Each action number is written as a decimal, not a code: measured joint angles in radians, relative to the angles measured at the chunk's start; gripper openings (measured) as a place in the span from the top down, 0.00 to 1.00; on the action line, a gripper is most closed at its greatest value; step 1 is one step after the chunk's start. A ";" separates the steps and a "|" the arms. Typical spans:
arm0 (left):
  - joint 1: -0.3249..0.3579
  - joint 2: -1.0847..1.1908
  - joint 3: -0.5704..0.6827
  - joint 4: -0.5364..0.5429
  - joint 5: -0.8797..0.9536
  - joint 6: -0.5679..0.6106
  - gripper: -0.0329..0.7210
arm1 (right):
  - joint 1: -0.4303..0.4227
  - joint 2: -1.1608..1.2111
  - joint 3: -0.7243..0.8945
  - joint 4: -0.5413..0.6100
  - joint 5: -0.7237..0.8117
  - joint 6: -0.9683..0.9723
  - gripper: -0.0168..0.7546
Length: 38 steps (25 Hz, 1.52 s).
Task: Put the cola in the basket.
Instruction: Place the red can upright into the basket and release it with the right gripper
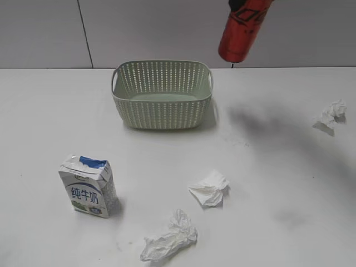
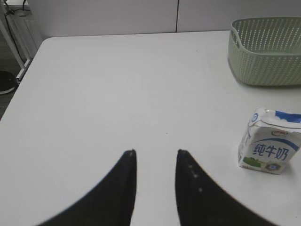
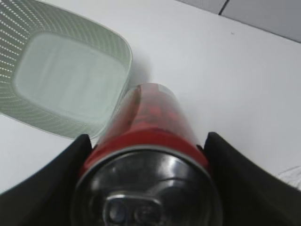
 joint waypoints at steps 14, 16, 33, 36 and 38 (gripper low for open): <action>0.000 0.000 0.000 0.000 0.000 0.000 0.65 | 0.179 0.279 -0.244 0.009 0.003 -0.090 0.30; 0.000 0.000 0.000 0.000 0.000 0.000 0.65 | 0.187 0.311 -0.248 0.011 0.002 -0.094 0.30; 0.000 0.000 0.000 0.000 0.000 0.000 0.65 | 0.187 0.439 -0.250 0.068 -0.001 -0.108 0.30; 0.000 0.000 0.000 0.000 0.000 0.000 0.65 | 0.187 0.439 -0.250 0.069 -0.004 -0.108 0.30; 0.000 0.000 0.000 0.000 0.000 0.000 0.65 | 0.187 0.439 -0.250 0.070 -0.004 -0.106 0.29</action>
